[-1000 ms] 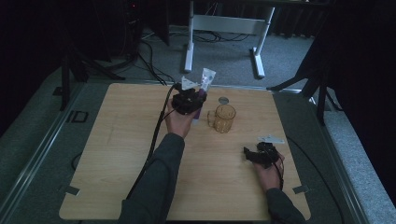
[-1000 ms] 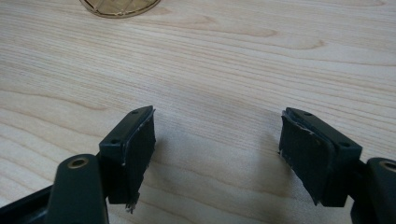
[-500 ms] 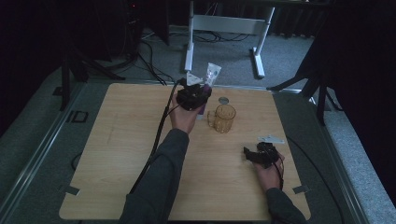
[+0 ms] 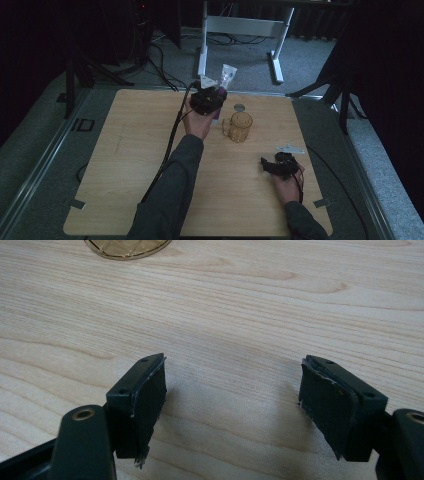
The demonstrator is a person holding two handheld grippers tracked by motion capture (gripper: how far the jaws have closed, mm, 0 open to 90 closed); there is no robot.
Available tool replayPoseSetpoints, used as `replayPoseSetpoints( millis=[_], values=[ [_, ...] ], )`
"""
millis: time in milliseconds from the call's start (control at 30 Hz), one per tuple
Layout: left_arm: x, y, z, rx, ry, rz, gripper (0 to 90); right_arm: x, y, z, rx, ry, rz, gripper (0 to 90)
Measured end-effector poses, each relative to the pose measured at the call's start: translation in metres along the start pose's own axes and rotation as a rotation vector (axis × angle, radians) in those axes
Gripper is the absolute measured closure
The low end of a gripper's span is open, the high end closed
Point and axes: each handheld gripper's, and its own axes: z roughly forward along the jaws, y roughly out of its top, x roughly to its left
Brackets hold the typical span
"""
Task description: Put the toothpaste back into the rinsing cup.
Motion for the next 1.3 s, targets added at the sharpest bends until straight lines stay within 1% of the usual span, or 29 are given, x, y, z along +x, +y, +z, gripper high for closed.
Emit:
replayPoseSetpoints(
  millis=[200,433,567,700,767,867,1000,1167,1300],
  values=[
    [-0.005,0.001,0.006,-0.001,-0.008,0.002,71.8,0.0,0.0,0.0,0.001,0.0,0.0,26.8],
    [-0.007,0.002,0.011,-0.001,-0.012,0.007,71.8,0.0,0.0,0.0,0.002,0.0,0.001,26.8],
    [-0.01,0.003,0.013,-0.008,-0.014,0.016,71.8,0.0,0.0,0.0,0.001,0.001,0.002,26.8],
    [-0.011,0.002,0.016,-0.007,-0.016,0.007,71.8,0.0,0.001,0.0,0.001,0.0,0.002,26.8],
    [-0.013,0.002,0.017,-0.009,-0.017,0.008,71.7,0.0,0.0,0.0,0.001,0.0,0.001,26.8],
    [-0.018,0.002,0.018,-0.027,-0.023,0.021,71.7,0.0,0.0,0.0,0.0,0.0,0.001,26.9],
    [-0.021,0.004,0.021,-0.024,-0.035,0.022,71.7,0.001,0.0,0.0,0.0,-0.001,0.003,26.9],
    [-0.027,0.002,0.024,-0.009,-0.043,0.026,71.7,0.001,0.0,0.0,0.0,-0.001,0.003,26.8],
    [-0.031,0.001,0.028,-0.011,-0.05,0.026,71.7,0.001,0.0,0.001,0.0,-0.001,0.003,26.8]
  ],
)
